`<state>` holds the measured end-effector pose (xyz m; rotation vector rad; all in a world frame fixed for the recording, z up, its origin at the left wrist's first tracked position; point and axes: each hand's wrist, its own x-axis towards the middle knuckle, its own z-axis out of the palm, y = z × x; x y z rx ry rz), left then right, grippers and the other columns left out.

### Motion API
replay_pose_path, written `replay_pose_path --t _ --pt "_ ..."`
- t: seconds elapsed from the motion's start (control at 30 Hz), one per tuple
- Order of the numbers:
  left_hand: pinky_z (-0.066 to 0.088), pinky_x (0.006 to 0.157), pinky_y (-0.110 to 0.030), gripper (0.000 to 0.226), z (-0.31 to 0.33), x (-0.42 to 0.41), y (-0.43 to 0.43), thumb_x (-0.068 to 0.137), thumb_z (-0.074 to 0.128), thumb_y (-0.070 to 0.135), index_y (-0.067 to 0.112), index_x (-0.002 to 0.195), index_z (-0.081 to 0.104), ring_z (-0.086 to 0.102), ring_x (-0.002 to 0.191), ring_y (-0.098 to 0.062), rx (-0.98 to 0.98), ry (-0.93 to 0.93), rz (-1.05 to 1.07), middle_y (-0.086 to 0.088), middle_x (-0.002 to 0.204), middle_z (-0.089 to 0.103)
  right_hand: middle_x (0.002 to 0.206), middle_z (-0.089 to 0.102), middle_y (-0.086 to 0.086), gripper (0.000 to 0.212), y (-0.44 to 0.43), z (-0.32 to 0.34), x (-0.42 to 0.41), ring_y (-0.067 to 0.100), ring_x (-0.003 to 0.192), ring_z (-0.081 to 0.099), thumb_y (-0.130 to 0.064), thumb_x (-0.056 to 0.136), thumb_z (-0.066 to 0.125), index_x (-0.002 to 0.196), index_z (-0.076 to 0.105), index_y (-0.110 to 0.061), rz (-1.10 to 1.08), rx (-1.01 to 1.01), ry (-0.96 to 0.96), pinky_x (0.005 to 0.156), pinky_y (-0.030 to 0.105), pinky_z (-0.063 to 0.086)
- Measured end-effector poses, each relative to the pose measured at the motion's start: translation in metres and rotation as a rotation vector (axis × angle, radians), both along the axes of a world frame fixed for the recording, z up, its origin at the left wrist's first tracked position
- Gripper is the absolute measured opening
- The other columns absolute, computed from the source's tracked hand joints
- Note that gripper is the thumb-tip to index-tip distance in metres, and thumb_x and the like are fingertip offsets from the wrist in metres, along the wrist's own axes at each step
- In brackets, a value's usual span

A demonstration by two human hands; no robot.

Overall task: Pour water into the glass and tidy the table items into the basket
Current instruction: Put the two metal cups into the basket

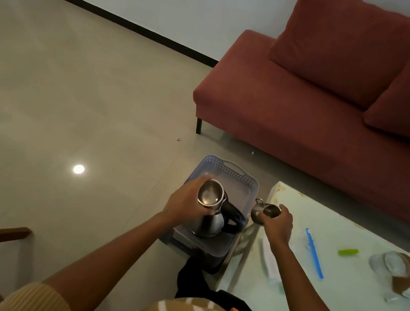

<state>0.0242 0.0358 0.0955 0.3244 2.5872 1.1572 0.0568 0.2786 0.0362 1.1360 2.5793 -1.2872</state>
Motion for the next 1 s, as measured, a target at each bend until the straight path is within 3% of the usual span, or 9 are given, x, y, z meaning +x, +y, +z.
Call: replay_pose_path --t 0.27,0.4,0.53,0.8,1.0 --pt "0.038 0.094 -0.023 0.088 -0.004 -0.083 0.005 0.064 0.084 0.029 0.025 0.139 0.038 0.05 0.124 -0.016 -0.13 -0.028 -0.064 0.004 0.137 0.051 0.12 0.053 0.017 0.06 0.003 -0.041 -0.085 0.036 0.106 0.055 -0.024 0.064 0.081 0.115 0.055 -0.007 0.115 0.04 -0.141 0.085 0.04 0.048" --pt "0.044 0.097 -0.029 0.086 -0.014 -0.119 0.015 0.064 0.082 0.034 0.027 0.138 0.038 0.051 0.123 -0.015 -0.161 -0.057 -0.058 0.007 0.137 0.052 0.128 0.042 0.015 0.068 0.004 -0.071 -0.121 0.035 0.11 0.053 -0.026 0.067 0.079 0.127 0.048 -0.011 0.245 0.122 -0.215 0.088 0.038 0.048" --pt "0.043 0.098 -0.029 0.085 -0.026 -0.138 0.023 0.066 0.081 0.031 0.028 0.139 0.037 0.049 0.124 -0.014 -0.197 -0.092 -0.072 0.008 0.138 0.05 0.126 0.043 0.014 0.064 0.002 -0.102 -0.142 0.033 0.107 0.053 -0.027 0.069 0.076 0.124 0.048 -0.011 0.314 0.179 -0.287 0.08 0.035 0.049" --pt "0.039 0.095 -0.024 0.084 -0.046 -0.15 0.031 0.068 0.079 0.039 0.032 0.14 0.035 0.048 0.124 -0.01 -0.257 -0.149 -0.107 0.012 0.138 0.048 0.121 0.048 0.016 0.058 0.002 -0.152 -0.158 0.034 0.112 0.045 -0.037 0.07 0.073 0.117 0.053 -0.009 0.455 0.37 -0.372 0.086 0.045 0.05" --pt "0.045 0.097 -0.031 0.085 -0.057 -0.155 0.04 0.067 0.078 0.046 0.036 0.138 0.034 0.05 0.122 -0.011 -0.286 -0.173 -0.135 0.013 0.136 0.05 0.134 0.041 0.018 0.064 -0.006 -0.16 -0.165 0.034 0.124 0.038 -0.029 0.075 0.073 0.128 0.044 -0.009 0.381 0.307 -0.386 0.09 0.045 0.05"
